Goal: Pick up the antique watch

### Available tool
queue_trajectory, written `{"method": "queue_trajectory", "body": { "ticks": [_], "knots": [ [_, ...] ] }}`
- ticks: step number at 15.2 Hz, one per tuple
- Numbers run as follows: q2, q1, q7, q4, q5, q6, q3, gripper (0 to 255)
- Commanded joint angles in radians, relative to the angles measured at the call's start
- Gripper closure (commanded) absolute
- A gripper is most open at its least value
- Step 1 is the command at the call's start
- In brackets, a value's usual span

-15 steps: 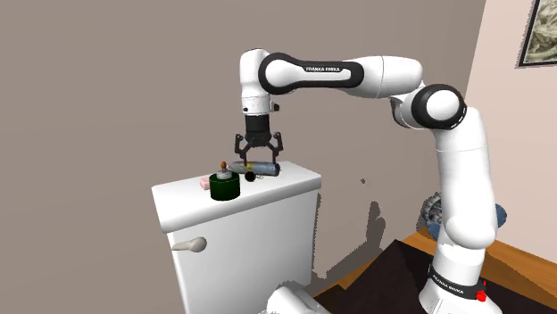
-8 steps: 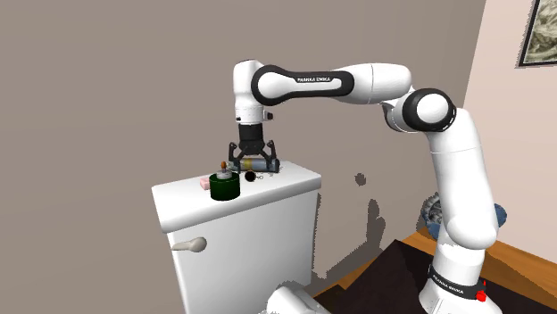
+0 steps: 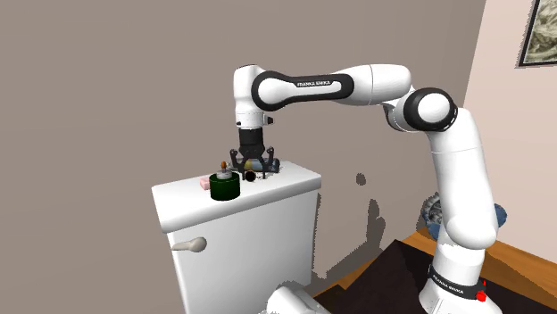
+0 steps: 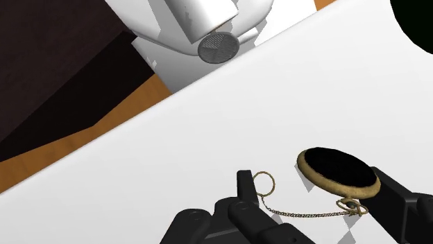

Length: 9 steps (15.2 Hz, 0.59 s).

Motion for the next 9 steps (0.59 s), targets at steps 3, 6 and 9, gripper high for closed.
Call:
{"method": "queue_trajectory", "body": {
  "ticks": [3, 6, 9],
  "knots": [
    [0.0, 0.0, 0.0, 0.0, 0.0, 0.0, 0.0, 255],
    [0.003, 0.002, 0.0, 0.016, -0.001, -0.013, 0.0, 255],
    [0.014, 0.011, 0.001, 0.072, -0.007, -0.059, 0.001, 255]
  ]
}}
